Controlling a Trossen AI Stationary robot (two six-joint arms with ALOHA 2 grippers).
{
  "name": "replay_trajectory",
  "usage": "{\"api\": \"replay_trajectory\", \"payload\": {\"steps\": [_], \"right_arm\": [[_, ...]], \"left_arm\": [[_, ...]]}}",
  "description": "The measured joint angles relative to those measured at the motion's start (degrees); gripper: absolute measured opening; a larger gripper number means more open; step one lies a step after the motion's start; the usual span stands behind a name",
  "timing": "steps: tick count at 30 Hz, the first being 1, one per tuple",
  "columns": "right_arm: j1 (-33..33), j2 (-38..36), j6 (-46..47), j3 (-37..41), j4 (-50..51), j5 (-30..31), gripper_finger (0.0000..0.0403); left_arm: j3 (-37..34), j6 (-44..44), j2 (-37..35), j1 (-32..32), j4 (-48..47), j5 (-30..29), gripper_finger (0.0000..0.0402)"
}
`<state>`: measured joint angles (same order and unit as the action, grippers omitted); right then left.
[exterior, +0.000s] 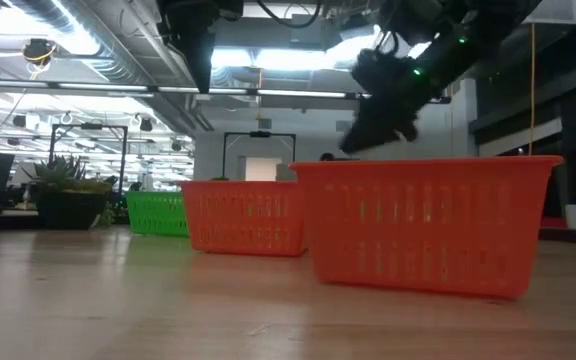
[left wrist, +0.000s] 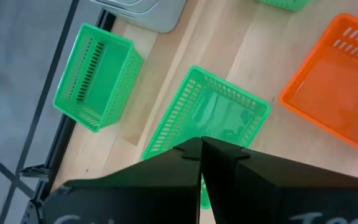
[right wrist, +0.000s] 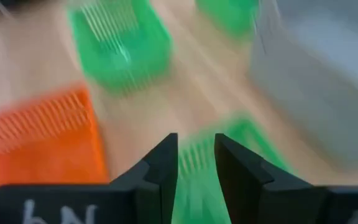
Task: Stack baskets by color
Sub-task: Adjust the bins
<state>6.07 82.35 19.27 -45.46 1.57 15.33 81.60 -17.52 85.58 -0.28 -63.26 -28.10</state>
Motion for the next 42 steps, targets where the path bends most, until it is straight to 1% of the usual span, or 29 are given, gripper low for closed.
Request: {"api": "replay_trajectory", "payload": {"steps": [2,4,7,9,11,14,16,18,20,22,25,27,30,32,35,37,40,41,42], "right_arm": [[-0.25,-0.84,4.16,-0.25,9.50,0.34,0.0106],[-0.81,-0.80,8.40,-0.25,17.64,2.21,0.0106],[-2.34,-0.79,14.07,-0.25,28.06,8.69,0.0106],[-3.83,-1.03,17.23,-0.25,32.08,14.88,0.0106],[-5.42,-1.63,18.12,-0.27,33.17,19.41,0.0106],[-7.13,-2.21,19.66,-0.34,33.97,22.65,0.0106],[-7.41,-2.20,22.74,-0.34,36.84,22.63,0.0106],[-6.91,-1.88,26.90,-0.32,42.19,20.69,0.0106],[-6.15,-1.34,30.91,0.05,46.35,16.95,0.0106],[-5.64,-1.13,32.16,1.26,46.90,14.05,0.0106],[-5.39,-1.03,30.05,2.55,39.07,13.36,0.0106],[-4.95,-1.01,25.17,2.86,30.12,12.00,0.0106],[-4.37,-1.01,12.49,2.88,12.98,5.38,0.0106],[-4.44,-1.17,5.92,2.88,4.27,1.15,0.0106],[-4.51,-2.07,2.80,2.80,0.08,-2.79,0.0106],[-4.50,-2.70,1.92,2.81,0.34,-9.30,0.0106],[-5.59,-3.17,1.41,2.81,1.16,-25.85,0.0106],[-6.45,-3.15,1.53,2.81,1.28,-30.14,0.0106],[-7.63,-3.02,1.68,2.81,1.34,-33.03,0.0106]], "left_arm": [[0.00,0.02,0.00,-0.04,0.00,0.00,0.0000],[0.00,0.02,0.00,-0.07,0.04,0.00,0.0000],[0.00,0.02,0.00,-0.06,0.10,0.00,0.0000],[0.00,0.04,0.01,-0.06,0.19,0.00,0.0000],[0.00,0.04,0.00,-0.06,0.43,0.00,0.0000],[0.00,0.04,0.00,-0.06,0.43,0.00,0.0000],[0.00,0.04,0.02,-0.06,0.48,0.00,0.0000],[0.00,0.04,0.02,-0.06,0.56,0.00,0.0000],[0.00,0.05,0.02,-0.06,0.72,0.00,0.0000],[0.00,0.06,0.02,-0.06,1.29,0.00,0.0000],[0.00,0.08,0.02,-0.06,1.93,0.01,0.0000],[0.00,0.09,0.02,-0.06,2.72,0.00,0.0000],[0.00,0.09,0.02,-0.06,3.56,0.01,0.0000],[0.00,0.09,0.02,-0.06,3.46,0.02,0.0000],[0.00,0.09,0.02,-0.06,3.41,0.04,0.0000],[0.00,0.09,0.02,-0.06,3.36,0.07,0.0000],[0.00,0.09,0.02,-0.06,3.20,0.09,0.0000],[0.00,0.09,0.02,-0.06,3.18,0.11,0.0000],[0.00,0.09,0.02,-0.06,3.14,0.11,0.0000]]}}
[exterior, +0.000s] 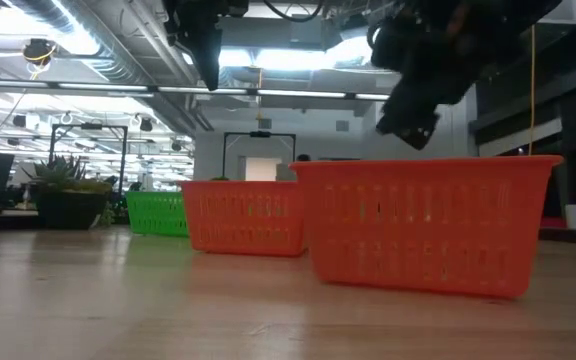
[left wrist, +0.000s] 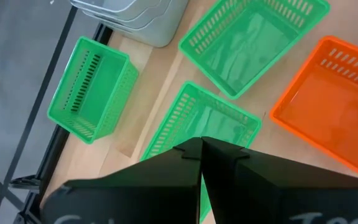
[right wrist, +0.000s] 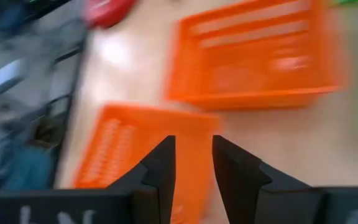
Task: Stack baskets by color
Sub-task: Adjust the bins
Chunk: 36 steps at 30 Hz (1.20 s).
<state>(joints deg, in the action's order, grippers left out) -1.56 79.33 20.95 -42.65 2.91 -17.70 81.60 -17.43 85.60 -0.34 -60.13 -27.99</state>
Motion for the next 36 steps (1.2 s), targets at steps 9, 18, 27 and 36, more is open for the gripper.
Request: {"api": "replay_trajectory", "payload": {"steps": [9,18,27,36], "right_arm": [[-14.74,3.75,-0.69,-2.41,-0.76,15.34,0.0106],[-18.61,11.98,-9.25,-11.90,8.39,14.02,0.0106],[-16.61,24.76,-7.67,-18.60,17.87,14.23,0.0106],[-13.82,25.40,3.65,-21.46,42.34,31.78,0.0106]], "left_arm": [[0.00,0.00,0.00,0.00,0.36,-0.02,0.0000],[0.00,-0.48,0.00,0.00,0.62,-0.02,0.0000],[0.00,-0.57,0.01,0.00,0.83,-0.02,0.0000],[0.00,-0.63,0.02,0.00,0.87,-0.03,0.0000]]}}
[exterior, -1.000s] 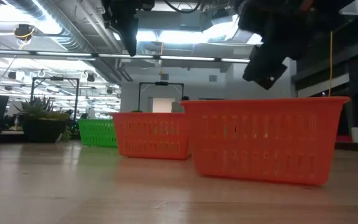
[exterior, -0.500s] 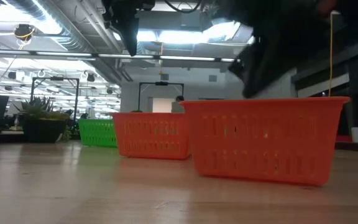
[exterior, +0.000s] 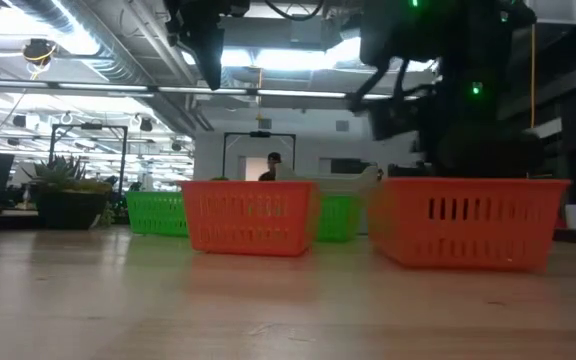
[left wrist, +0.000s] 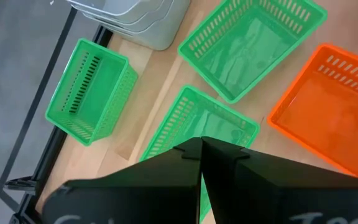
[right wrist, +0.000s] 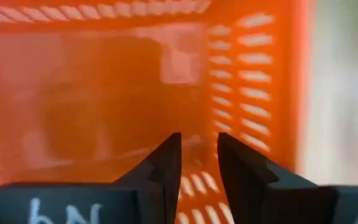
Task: Stack baskets by color
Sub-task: Adjust the bins
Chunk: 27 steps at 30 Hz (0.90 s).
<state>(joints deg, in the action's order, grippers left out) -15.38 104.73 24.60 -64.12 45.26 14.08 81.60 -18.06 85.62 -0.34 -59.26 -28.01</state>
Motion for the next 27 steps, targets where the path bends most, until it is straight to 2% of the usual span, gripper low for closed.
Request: {"api": "replay_trajectory", "payload": {"steps": [4,10,12,15,22,24,27], "right_arm": [[2.89,-0.24,6.59,0.03,12.50,8.40,0.0106],[8.36,-0.26,18.84,1.18,24.84,20.78,0.0106],[10.18,-0.25,22.91,1.31,27.35,21.11,0.0106],[11.65,-0.25,24.14,1.31,30.06,19.74,0.0106],[10.23,-2.56,17.34,-1.32,28.20,16.53,0.0106],[9.06,-4.01,15.83,-2.87,27.62,16.41,0.0106],[7.71,-7.14,14.49,-4.31,28.01,18.08,0.0106]], "left_arm": [[-0.59,0.00,0.00,0.00,0.68,-0.02,0.0000],[-4.61,0.00,0.00,0.00,2.65,0.00,0.0000],[-6.35,0.00,0.00,0.00,2.94,0.00,0.0000],[-8.53,0.00,0.00,0.00,3.45,0.03,0.0000],[-8.79,0.13,0.00,0.64,5.66,0.43,0.0000],[-8.79,-0.06,0.00,0.79,5.76,5.14,0.0000],[-9.12,-3.09,1.17,1.52,6.39,17.75,0.0000]]}}
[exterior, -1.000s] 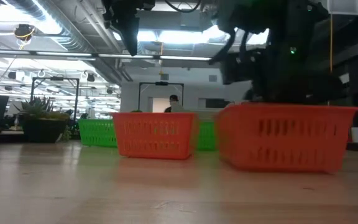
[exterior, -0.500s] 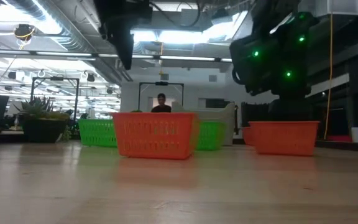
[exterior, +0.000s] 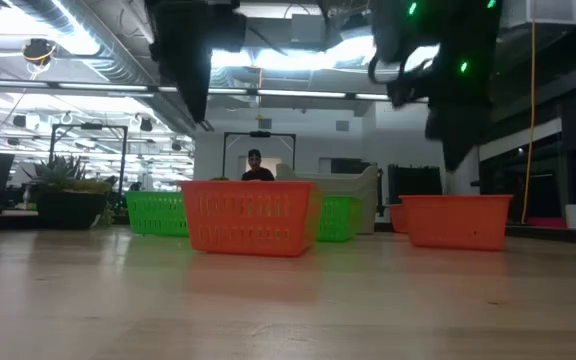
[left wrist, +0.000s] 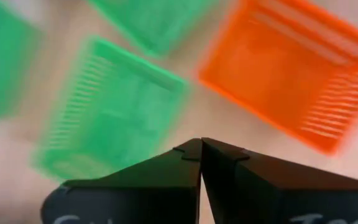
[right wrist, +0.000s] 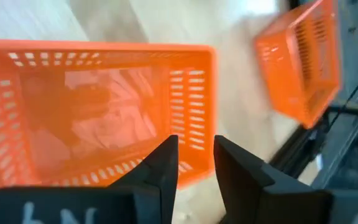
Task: Stack baskets by color
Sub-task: Adjust the bins, then stack the middle orange bin on top of the top orange bin
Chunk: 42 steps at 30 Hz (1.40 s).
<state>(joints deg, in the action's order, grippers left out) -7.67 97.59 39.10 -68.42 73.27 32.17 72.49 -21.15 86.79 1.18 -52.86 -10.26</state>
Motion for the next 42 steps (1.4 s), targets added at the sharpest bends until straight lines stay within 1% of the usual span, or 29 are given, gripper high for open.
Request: {"api": "replay_trajectory", "payload": {"steps": [1,5,8,11,12,14,15,16,17,18,19,21,23,24,27,30,33,36,39,42], "right_arm": [[-0.35,-1.59,-0.41,0.00,0.47,0.69,0.0106],[-1.14,-9.52,-0.57,0.40,0.95,0.75,0.0106],[-1.89,-16.15,-0.28,0.48,1.02,-0.17,0.0106],[-3.25,-22.12,1.15,0.48,0.84,-0.42,0.0106],[-3.72,-23.85,1.37,0.48,0.81,-0.42,0.0106],[-4.75,-26.74,2.34,0.48,0.80,-0.38,0.0106],[-5.19,-27.95,2.42,0.48,0.78,-0.38,0.0106],[-5.56,-29.05,2.42,0.48,0.77,-0.36,0.0106],[-5.90,-30.01,2.47,0.48,0.77,-0.37,0.0106],[-6.19,-30.75,2.68,0.48,0.79,-0.38,0.0106],[-6.41,-31.44,2.82,0.48,0.81,-0.56,0.0106],[-6.80,-32.12,2.85,0.48,0.82,-2.37,0.0106],[-7.38,-32.34,2.82,0.58,0.79,-4.78,0.0106],[-7.73,-32.40,2.81,0.98,0.36,-5.57,0.0106],[-8.48,-32.38,2.77,3.85,-1.89,-6.47,0.0106],[-8.76,-32.27,1.57,8.23,-3.80,-7.98,0.0106],[-8.77,-32.05,-4.71,13.20,-5.31,-13.04,0.0106],[-8.77,-32.08,-12.06,17.81,-10.20,-17.25,0.0106],[-8.75,-32.03,-21.11,21.35,-14.76,-19.67,0.0106],[-8.75,-31.89,-30.50,23.75,-15.95,-20.67,0.0106]], "left_arm": [[-0.51,-1.10,0.92,0.80,0.10,2.02,0.0000],[-2.55,-5.46,5.65,4.63,0.17,2.24,0.0000],[-3.54,-9.01,11.04,6.04,-0.28,3.38,0.0000],[-3.45,-11.12,16.94,6.84,2.92,3.93,0.0000],[-3.16,-10.89,19.02,6.82,5.58,4.07,0.0000],[-1.62,-7.81,22.77,6.66,15.40,4.57,0.0000],[-0.21,-5.10,24.07,6.79,21.73,5.80,0.0000],[1.47,-1.45,24.86,6.99,28.75,7.95,0.0000],[3.15,2.20,25.02,7.43,33.86,10.45,0.0000],[4.93,5.40,24.77,7.99,36.60,12.37,0.0000],[6.67,8.23,24.51,8.66,37.04,13.26,0.0000],[9.36,12.04,24.08,9.57,32.97,11.17,0.0000],[11.01,12.92,22.52,9.84,25.07,5.34,0.0000],[11.96,12.96,21.88,9.73,22.68,2.96,0.0000],[12.30,11.50,18.72,9.69,13.58,-4.19,0.0000],[12.13,8.30,16.27,9.71,5.02,-8.25,0.0000],[12.13,5.10,12.36,9.54,-2.66,-11.11,0.0000],[12.17,3.45,9.18,10.07,-7.51,-12.90,0.0000],[12.16,3.18,6.51,10.69,-9.96,-15.13,0.0000],[12.19,2.02,4.56,11.11,-11.58,-16.64,0.0000]]}}
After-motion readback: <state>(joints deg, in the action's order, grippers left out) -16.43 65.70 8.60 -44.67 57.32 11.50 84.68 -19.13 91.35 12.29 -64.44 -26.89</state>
